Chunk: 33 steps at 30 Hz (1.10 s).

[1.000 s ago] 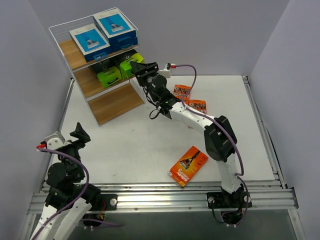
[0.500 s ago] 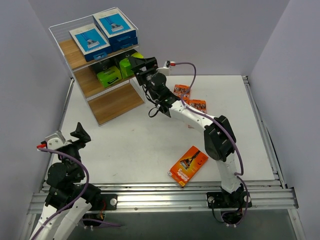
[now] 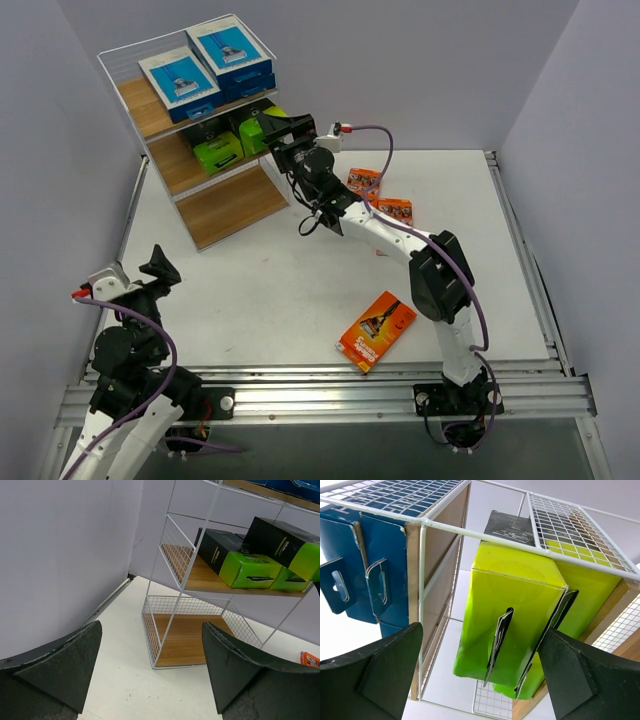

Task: Place and organize the shaving razors onto the shelf
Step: Place the shaving razor onto shelf

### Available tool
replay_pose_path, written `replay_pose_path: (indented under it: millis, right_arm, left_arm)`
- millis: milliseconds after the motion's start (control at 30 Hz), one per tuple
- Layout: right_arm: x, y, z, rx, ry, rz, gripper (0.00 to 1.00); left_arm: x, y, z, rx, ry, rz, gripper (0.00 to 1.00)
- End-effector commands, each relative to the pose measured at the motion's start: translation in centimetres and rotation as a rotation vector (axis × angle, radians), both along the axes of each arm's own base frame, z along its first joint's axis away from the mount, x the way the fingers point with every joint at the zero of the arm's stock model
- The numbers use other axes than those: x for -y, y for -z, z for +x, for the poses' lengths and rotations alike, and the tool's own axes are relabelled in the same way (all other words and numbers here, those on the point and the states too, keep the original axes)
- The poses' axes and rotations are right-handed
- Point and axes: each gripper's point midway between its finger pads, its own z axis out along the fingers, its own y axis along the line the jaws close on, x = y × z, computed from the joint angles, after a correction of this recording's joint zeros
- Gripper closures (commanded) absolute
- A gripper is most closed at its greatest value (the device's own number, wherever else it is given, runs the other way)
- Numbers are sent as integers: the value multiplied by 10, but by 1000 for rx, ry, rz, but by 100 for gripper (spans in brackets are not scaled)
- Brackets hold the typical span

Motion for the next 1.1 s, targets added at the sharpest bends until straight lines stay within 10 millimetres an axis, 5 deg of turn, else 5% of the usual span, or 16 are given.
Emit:
replay_pose_path:
  millis: [0, 1067]
  right_arm:
    - [25, -78, -25, 136, 9, 116, 10]
    - [35, -53, -40, 60, -30, 61, 9]
  left_arm:
    - [-1, -10, -4, 30, 11, -8, 11]
    - [1, -13, -5, 40, 25, -8, 11]
